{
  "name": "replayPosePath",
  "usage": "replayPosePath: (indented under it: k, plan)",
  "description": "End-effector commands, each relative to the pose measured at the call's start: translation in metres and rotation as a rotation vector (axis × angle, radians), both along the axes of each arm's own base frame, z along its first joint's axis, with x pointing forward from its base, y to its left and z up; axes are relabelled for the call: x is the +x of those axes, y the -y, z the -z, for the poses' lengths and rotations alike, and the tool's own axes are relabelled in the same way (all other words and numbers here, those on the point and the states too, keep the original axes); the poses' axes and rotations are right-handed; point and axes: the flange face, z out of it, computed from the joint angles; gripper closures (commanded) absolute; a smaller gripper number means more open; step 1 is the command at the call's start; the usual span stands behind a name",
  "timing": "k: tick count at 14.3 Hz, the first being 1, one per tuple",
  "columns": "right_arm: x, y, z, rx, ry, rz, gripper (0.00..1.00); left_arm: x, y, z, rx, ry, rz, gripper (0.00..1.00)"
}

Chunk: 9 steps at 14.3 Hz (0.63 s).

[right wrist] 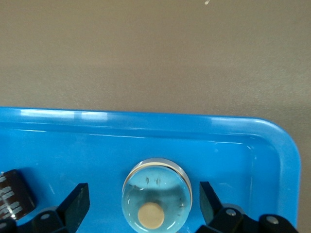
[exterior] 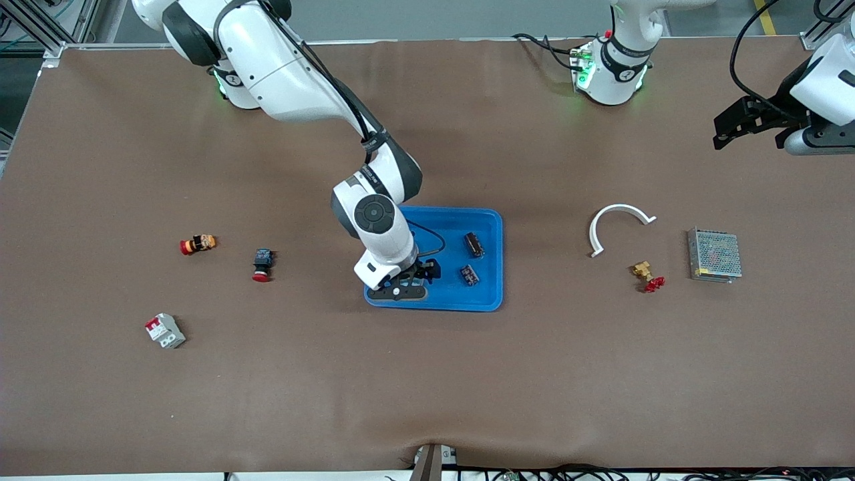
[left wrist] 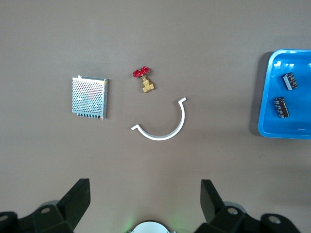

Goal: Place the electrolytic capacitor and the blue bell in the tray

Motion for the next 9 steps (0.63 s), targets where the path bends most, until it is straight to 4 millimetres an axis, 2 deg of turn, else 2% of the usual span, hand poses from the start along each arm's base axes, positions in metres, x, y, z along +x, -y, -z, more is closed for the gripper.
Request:
replayPosePath:
  k: [1,6,9]
  plan:
    - [-0.004,0.005,-0.058,-0.031,-0.038,0.001,0.00,-0.002,0.001,-0.008,-0.006,0.016,-0.006,0.00]
    - [-0.022,0.026,-0.153,-0.060,-0.097,0.002,0.00,-0.002,0.002,-0.009,-0.007,0.017,-0.004,0.00]
    - [-0.032,0.050,-0.208,-0.080,-0.135,-0.012,0.00,-0.003,0.003,-0.009,-0.005,0.017,-0.001,0.00]
